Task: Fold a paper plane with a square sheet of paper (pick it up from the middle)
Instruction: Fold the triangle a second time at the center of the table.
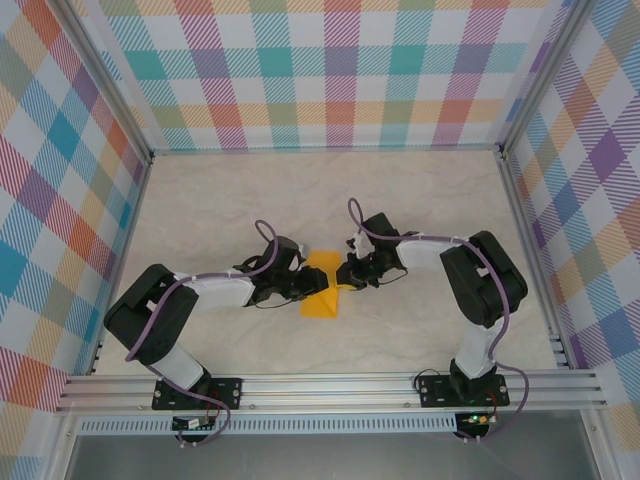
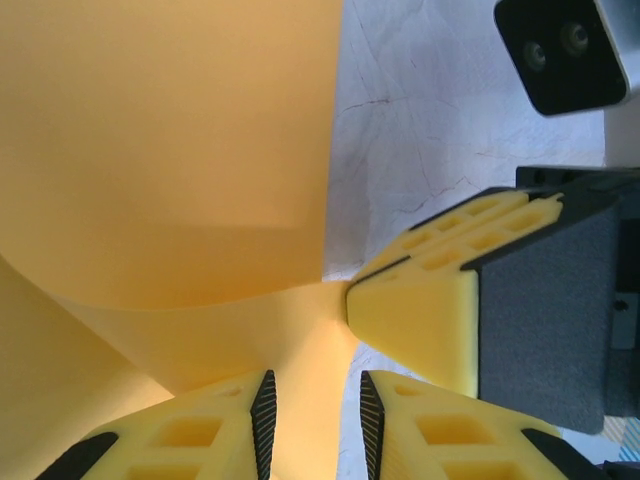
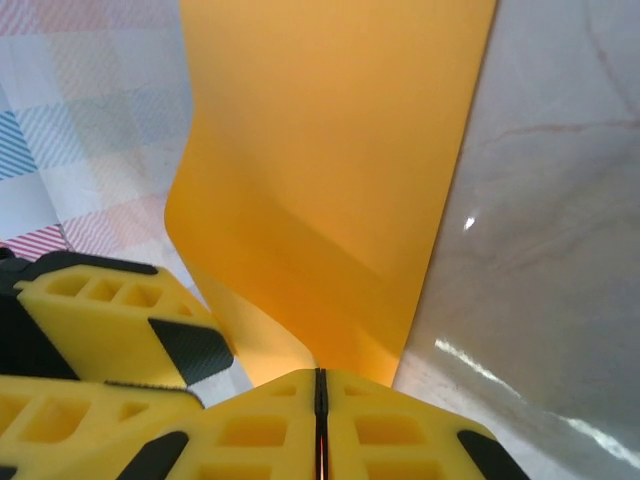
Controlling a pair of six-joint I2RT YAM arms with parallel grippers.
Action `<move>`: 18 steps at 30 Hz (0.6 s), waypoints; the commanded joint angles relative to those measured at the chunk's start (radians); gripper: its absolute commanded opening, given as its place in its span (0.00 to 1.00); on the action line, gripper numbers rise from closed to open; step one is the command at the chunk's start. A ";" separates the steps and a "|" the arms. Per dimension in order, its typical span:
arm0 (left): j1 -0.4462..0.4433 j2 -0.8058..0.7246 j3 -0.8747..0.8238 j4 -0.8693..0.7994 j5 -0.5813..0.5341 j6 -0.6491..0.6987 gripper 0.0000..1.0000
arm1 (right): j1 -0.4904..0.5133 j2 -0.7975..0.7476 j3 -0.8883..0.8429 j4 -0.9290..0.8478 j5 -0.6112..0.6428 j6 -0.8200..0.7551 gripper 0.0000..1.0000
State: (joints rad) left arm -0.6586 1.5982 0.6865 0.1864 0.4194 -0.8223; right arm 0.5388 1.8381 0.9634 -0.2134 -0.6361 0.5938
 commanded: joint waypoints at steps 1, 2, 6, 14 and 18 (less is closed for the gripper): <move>-0.001 0.011 0.034 0.021 0.027 0.000 0.31 | 0.007 0.031 0.031 -0.010 0.011 -0.033 0.09; -0.002 0.013 0.035 0.024 0.028 0.000 0.31 | 0.007 0.032 0.032 -0.010 0.010 -0.033 0.09; -0.003 0.023 0.037 0.042 0.036 -0.003 0.31 | 0.007 0.036 0.035 -0.012 0.013 -0.034 0.09; -0.006 0.032 0.040 0.053 0.043 -0.001 0.31 | 0.007 0.048 0.038 -0.019 0.018 -0.038 0.09; -0.008 0.057 0.049 0.059 0.045 -0.003 0.31 | 0.007 0.052 0.040 -0.021 0.023 -0.036 0.10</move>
State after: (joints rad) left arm -0.6605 1.6272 0.7055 0.2211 0.4465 -0.8223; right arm 0.5388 1.8725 0.9749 -0.2260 -0.6163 0.5827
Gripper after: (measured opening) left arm 0.309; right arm 0.095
